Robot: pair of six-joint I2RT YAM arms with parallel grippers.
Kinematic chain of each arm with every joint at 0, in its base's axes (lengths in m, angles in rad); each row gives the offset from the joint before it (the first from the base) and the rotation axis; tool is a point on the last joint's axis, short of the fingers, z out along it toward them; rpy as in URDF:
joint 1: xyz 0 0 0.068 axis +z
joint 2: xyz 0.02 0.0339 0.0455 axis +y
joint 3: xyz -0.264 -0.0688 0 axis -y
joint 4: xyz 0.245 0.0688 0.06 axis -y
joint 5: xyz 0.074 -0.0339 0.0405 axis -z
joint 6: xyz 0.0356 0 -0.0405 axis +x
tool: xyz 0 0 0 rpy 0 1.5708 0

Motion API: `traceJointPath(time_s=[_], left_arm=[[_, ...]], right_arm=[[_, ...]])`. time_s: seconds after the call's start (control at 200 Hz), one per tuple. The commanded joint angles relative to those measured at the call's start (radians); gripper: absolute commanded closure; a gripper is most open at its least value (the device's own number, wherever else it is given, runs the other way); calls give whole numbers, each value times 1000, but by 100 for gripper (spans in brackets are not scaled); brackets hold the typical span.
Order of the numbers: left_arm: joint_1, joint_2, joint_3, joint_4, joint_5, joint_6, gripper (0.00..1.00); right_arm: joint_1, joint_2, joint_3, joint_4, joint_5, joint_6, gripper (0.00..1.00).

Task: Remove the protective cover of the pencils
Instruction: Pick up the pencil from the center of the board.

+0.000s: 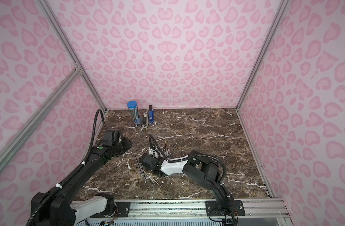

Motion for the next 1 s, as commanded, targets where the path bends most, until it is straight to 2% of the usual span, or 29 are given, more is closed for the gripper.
traceJointPath(time_s=[0.0,0.09,0.16,0.295,0.38,0.52,0.805,0.995], left_arm=[[0,-4,9,-10,21,-10,50],[0,-13,11,-21,17,-15,44],[0,-17,21,-47,7,-34,36],[1,-5,57,-119,-42,-67,26],[0,-8,63,-163,-100,-107,15],[0,-22,65,-204,-154,-144,14],[0,-41,35,-126,-146,-54,14],[0,-53,3,-25,-37,39,15]], right_arm=[[2,22,6,-45,5,7,73],[2,31,17,-54,5,6,74],[3,33,21,-57,8,6,75],[13,30,25,-73,35,6,88],[25,20,21,-78,57,1,89],[37,8,11,-75,68,-2,92],[43,-12,0,-64,69,-9,95],[43,-26,8,-59,72,-28,96]])
